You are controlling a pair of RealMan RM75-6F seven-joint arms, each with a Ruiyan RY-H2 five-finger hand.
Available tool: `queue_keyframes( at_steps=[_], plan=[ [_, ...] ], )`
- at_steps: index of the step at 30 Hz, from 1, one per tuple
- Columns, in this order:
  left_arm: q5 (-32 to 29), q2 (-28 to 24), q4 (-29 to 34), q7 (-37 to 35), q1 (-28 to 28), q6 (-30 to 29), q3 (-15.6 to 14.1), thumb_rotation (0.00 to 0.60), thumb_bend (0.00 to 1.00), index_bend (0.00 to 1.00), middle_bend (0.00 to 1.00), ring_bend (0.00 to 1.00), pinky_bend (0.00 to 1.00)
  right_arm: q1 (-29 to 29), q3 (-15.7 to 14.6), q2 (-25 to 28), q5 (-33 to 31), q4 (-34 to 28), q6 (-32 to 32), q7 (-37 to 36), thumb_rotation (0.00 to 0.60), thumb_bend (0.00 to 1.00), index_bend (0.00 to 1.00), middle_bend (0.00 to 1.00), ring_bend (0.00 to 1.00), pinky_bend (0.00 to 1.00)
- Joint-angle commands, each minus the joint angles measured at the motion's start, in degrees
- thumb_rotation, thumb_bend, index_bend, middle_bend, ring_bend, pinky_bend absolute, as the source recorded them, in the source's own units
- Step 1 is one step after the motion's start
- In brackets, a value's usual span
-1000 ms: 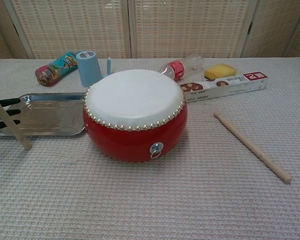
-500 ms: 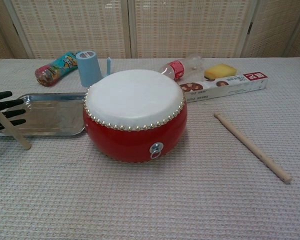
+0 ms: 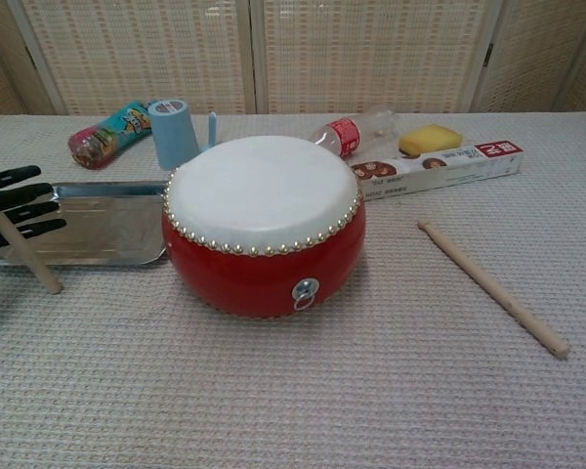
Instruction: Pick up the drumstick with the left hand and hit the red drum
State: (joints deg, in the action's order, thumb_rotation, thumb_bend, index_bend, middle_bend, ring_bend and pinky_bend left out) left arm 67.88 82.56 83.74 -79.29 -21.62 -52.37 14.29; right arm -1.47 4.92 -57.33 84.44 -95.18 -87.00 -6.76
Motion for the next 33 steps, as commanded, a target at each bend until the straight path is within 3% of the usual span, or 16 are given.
queue_keyframes(
  at_steps=[1,8,12,18,28,33],
  plan=[
    [-0.9,2.0,0.3,4.1,-0.2,-1.0,0.5,0.6,0.41,0.51,0.51,0.44,0.39,0.0,0.0,0.0,0.0,0.1,0.0,-0.1,0.6,0.18,0.0,0.1,0.0,0.0],
    [-1.3,5.0,0.1,8.1,-0.6,-0.7,1.1,0.597,0.39,0.53,0.54,0.46,0.39,0.1,0.0,0.1,-0.2,0.4,0.2,-0.7,0.6,0.18,0.0,0.1,0.0,0.0],
    [-1.3,5.8,-0.4,8.6,-0.6,-0.1,1.4,0.567,0.36,0.54,0.55,0.48,0.4,0.2,0.0,0.0,-0.3,0.7,0.2,-1.1,0.6,0.18,0.0,0.1,0.0,0.0],
    [-0.8,6.3,-1.3,7.1,-0.1,1.2,1.7,0.525,0.35,0.61,0.63,0.59,0.5,0.1,0.0,0.0,-0.4,0.9,0.3,-1.4,0.6,0.18,0.0,0.1,0.0,0.0],
    [-1.2,6.3,-2.8,-4.0,1.8,5.0,4.0,0.53,0.35,0.62,0.64,0.6,0.53,-0.1,0.1,0.2,-0.2,0.3,0.5,-0.9,0.6,0.18,0.0,0.1,0.0,0.0],
    [2.6,6.2,-4.7,-11.2,3.5,4.3,4.1,0.525,0.35,0.62,0.64,0.6,0.53,-0.1,0.1,0.4,-0.1,-0.3,0.4,-0.4,0.6,0.18,0.0,0.1,0.0,0.0]
  ],
)
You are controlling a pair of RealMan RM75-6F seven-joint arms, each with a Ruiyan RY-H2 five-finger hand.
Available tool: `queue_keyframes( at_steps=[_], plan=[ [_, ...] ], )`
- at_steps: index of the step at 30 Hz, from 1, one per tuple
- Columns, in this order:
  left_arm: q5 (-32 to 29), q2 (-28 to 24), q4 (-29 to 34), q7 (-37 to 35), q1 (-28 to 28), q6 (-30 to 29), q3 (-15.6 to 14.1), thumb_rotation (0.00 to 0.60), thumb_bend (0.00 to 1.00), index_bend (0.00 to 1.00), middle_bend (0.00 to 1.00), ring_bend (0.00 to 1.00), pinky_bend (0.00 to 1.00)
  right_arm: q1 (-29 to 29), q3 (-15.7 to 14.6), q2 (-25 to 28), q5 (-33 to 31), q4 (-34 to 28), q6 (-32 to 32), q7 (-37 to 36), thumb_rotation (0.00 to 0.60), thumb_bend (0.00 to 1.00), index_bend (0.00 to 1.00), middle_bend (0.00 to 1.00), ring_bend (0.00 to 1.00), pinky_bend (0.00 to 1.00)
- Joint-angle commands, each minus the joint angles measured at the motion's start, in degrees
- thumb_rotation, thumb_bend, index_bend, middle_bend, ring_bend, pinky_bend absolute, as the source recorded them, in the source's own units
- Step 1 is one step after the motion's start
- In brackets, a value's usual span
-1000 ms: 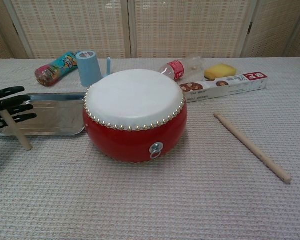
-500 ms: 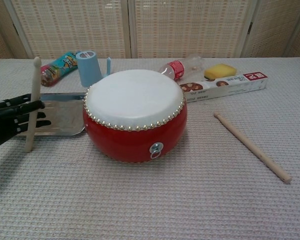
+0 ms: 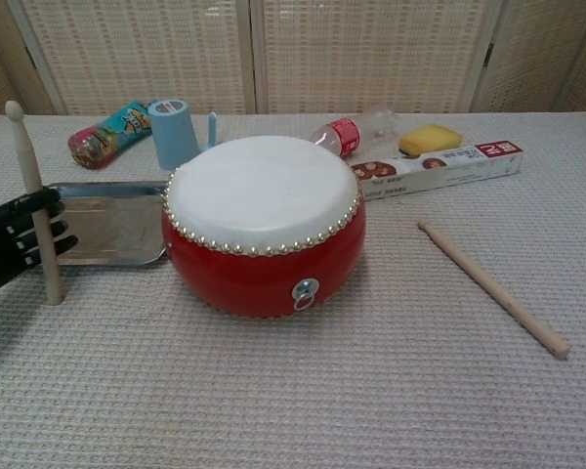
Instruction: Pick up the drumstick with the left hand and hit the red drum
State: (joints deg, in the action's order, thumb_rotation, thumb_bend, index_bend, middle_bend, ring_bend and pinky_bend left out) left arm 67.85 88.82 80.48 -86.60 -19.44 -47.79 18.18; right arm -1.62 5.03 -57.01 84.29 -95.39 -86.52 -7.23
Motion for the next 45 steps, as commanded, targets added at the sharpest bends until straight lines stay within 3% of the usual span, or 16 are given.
queue_keyframes(
  at_steps=[1,9,13,22,28,31,37,45],
  plan=[
    [3.6,0.0,-1.9,-4.7,1.5,-0.7,-0.1,0.525,0.34,0.62,0.64,0.6,0.52,0.0,0.0,0.1,0.0,-0.2,-0.1,0.2,0.6,0.18,0.0,0.1,0.0,0.0],
    [7.5,0.6,-4.9,-8.5,1.7,-1.5,-1.8,0.518,0.34,0.61,0.64,0.6,0.52,0.1,-0.1,0.2,0.4,-0.9,-0.4,0.8,0.6,0.18,0.0,0.1,0.0,0.0],
    [6.6,1.0,-5.3,-8.8,1.9,-2.3,-1.5,0.528,0.34,0.63,0.66,0.61,0.54,0.3,-0.1,0.4,0.4,-1.2,-0.7,0.9,0.6,0.18,0.0,0.1,0.0,0.0],
    [5.8,0.3,-5.3,-7.2,2.5,-3.7,-1.4,0.529,0.35,0.68,0.72,0.69,0.57,0.3,-0.2,0.3,0.6,-1.3,-0.8,0.9,0.6,0.18,0.0,0.1,0.0,0.0],
    [9.3,-0.1,-4.7,-4.4,2.9,-5.8,-3.8,0.519,0.35,0.67,0.72,0.69,0.57,0.4,-0.2,0.3,0.7,-1.3,-0.8,0.8,0.6,0.18,0.0,0.1,0.0,0.0],
    [10.7,0.2,-4.4,-1.8,2.7,-7.2,-4.9,0.499,0.35,0.66,0.72,0.69,0.56,0.3,-0.3,0.3,0.7,-1.3,-0.7,0.8,0.6,0.18,0.0,0.1,0.0,0.0],
    [13.4,0.4,-3.5,2.2,2.0,-8.9,-6.9,0.405,0.35,0.63,0.7,0.67,0.55,0.5,-0.3,0.4,0.9,-1.4,-1.1,0.7,0.6,0.18,0.0,0.1,0.0,0.0],
    [14.5,0.7,-4.0,5.0,0.9,-9.4,-9.0,0.38,0.35,0.64,0.7,0.67,0.55,0.7,-0.4,0.5,0.9,-1.4,-1.4,0.5,0.6,0.18,0.0,0.1,0.0,0.0]
  ],
)
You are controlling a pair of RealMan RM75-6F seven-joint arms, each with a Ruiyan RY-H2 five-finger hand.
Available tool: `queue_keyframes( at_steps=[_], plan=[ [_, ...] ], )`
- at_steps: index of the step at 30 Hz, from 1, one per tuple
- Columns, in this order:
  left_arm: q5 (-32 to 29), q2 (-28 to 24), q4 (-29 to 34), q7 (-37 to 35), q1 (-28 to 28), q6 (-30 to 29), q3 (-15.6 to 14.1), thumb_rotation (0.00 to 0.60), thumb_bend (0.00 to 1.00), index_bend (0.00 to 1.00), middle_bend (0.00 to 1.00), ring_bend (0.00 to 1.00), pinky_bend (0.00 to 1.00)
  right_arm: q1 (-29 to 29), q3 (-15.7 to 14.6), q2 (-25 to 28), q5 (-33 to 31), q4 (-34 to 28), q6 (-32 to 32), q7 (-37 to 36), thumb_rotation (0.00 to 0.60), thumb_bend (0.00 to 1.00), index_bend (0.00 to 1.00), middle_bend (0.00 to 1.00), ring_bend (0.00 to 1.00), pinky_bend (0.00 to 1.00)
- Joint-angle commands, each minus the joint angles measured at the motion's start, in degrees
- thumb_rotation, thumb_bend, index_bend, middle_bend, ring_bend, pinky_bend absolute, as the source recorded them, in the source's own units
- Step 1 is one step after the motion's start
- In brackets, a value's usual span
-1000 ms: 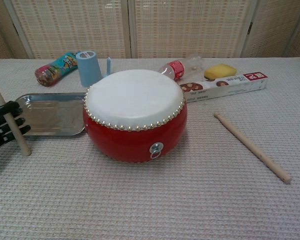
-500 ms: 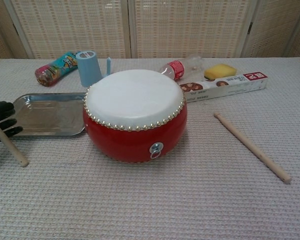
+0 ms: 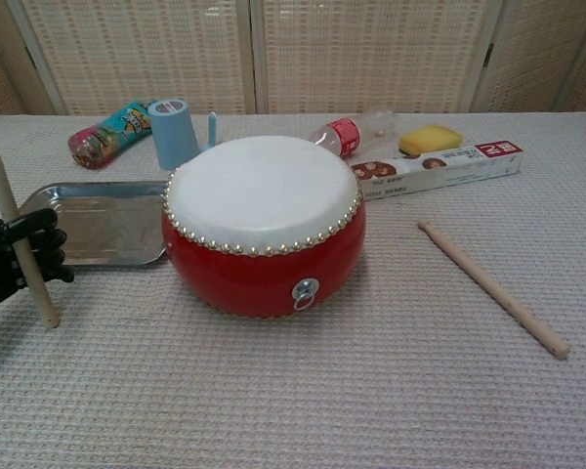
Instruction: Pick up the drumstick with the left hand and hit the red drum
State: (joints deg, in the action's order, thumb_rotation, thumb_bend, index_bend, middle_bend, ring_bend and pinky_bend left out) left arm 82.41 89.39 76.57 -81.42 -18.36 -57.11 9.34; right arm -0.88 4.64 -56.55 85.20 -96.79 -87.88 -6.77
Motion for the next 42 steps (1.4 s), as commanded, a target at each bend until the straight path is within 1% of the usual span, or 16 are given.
queue_keyframes(
  at_steps=[1,9,17,23,29,32,37,40,42],
  plan=[
    [-0.1,0.1,-0.2,-0.2,-0.2,-0.1,-0.3,0.379,0.35,0.65,0.7,0.67,0.55,0.0,0.0,0.0,0.0,0.0,0.0,0.0,0.6,0.18,0.0,0.1,0.0,0.0],
    [-0.5,0.5,-1.5,-1.8,-0.6,-0.3,-1.2,0.381,0.35,0.67,0.71,0.67,0.55,-0.1,0.0,0.0,0.2,-0.2,0.1,0.2,0.6,0.18,0.0,0.1,0.0,0.0],
    [2.3,0.8,-3.8,-5.4,-0.4,-2.1,-3.7,0.382,0.35,0.68,0.71,0.67,0.55,-0.1,0.0,0.2,0.2,-0.8,0.0,0.6,0.6,0.18,0.0,0.1,0.0,0.0],
    [3.9,1.0,-5.4,-7.5,-0.5,-3.6,-5.2,0.368,0.35,0.67,0.71,0.67,0.54,0.0,-0.1,0.3,0.3,-1.2,-0.2,0.8,0.6,0.18,0.0,0.1,0.0,0.0],
    [4.7,0.9,-6.3,-9.6,-0.9,-4.2,-6.0,0.366,0.36,0.68,0.71,0.67,0.54,0.1,-0.1,0.3,0.4,-1.3,-0.2,1.0,0.6,0.18,0.0,0.1,0.0,0.0],
    [4.8,1.0,-6.7,-10.2,-1.2,-4.2,-6.3,0.368,0.36,0.69,0.72,0.69,0.54,0.1,-0.1,0.3,0.3,-1.4,-0.2,1.0,0.6,0.18,0.0,0.1,0.0,0.0],
    [6.0,1.6,-8.7,-11.5,-1.4,-5.1,-7.7,0.378,0.35,0.72,0.75,0.71,0.56,0.1,0.0,0.4,0.3,-1.8,-0.4,1.4,0.6,0.18,0.0,0.1,0.0,0.0],
    [6.6,1.9,-9.9,-11.9,-1.6,-5.8,-8.2,0.415,0.35,0.74,0.78,0.74,0.59,0.1,0.0,0.4,0.4,-1.9,-0.4,1.5,0.6,0.18,0.0,0.1,0.0,0.0],
    [6.5,2.0,-10.2,-12.5,-1.7,-6.0,-8.3,0.424,0.35,0.76,0.81,0.77,0.61,0.1,0.0,0.4,0.4,-2.0,-0.5,1.6,0.6,0.18,0.0,0.1,0.0,0.0]
  ],
)
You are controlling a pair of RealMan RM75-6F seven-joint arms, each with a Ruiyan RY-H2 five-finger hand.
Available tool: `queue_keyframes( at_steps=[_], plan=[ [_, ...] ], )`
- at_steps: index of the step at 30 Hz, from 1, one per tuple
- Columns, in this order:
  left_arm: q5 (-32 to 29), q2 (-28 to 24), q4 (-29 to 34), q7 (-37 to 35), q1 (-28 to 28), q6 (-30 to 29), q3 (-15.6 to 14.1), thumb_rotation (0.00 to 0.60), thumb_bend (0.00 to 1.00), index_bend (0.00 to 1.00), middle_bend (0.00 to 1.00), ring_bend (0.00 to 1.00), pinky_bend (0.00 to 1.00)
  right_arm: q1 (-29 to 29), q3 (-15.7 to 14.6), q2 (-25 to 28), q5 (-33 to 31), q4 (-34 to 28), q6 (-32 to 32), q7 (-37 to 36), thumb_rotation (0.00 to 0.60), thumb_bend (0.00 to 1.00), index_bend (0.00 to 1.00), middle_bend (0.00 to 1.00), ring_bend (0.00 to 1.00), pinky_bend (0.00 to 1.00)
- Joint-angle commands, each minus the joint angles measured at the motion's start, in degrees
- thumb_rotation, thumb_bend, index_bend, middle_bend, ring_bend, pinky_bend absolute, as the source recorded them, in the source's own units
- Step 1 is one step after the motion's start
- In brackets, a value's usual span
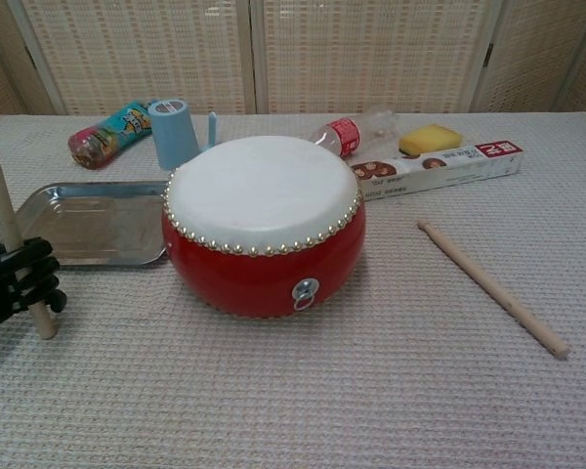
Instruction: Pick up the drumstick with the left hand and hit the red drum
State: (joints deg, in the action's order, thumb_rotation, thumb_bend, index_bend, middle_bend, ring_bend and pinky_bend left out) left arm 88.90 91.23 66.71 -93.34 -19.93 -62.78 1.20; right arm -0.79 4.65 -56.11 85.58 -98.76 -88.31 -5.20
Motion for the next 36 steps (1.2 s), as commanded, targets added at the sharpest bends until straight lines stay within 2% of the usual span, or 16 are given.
queue_keyframes(
  at_steps=[1,9,17,25,36],
  plan=[
    [0.0,0.2,-0.5,-0.7,-0.2,-0.4,-0.2,0.427,0.35,0.77,0.81,0.77,0.62,0.0,0.0,0.0,0.1,0.0,-0.1,0.0,0.6,0.18,0.0,0.1,0.0,0.0],
    [-0.1,0.3,-1.3,-1.4,-0.7,-0.8,-0.8,0.436,0.35,0.79,0.84,0.8,0.66,0.0,0.1,0.0,0.2,-0.1,-0.2,-0.1,0.6,0.18,0.0,0.1,0.0,0.0],
    [0.0,0.6,-2.0,-0.1,-1.1,-1.2,-1.5,0.449,0.35,0.83,0.9,0.86,0.78,0.0,0.2,0.1,0.3,-0.3,-0.4,0.0,0.6,0.18,0.0,0.1,0.0,0.0],
    [0.6,0.8,-2.4,3.5,-1.7,-1.3,-2.5,0.489,0.35,0.86,0.92,0.88,0.81,0.1,0.2,0.2,0.3,-0.4,-0.5,-0.2,0.6,0.18,0.0,0.1,0.0,0.0],
    [0.3,1.1,-3.0,5.3,-1.9,-1.1,-3.3,0.572,0.35,0.94,1.0,0.96,0.88,0.1,0.2,0.2,0.3,-0.4,-0.6,-0.4,0.6,0.18,0.0,0.1,0.0,0.0]
  ],
)
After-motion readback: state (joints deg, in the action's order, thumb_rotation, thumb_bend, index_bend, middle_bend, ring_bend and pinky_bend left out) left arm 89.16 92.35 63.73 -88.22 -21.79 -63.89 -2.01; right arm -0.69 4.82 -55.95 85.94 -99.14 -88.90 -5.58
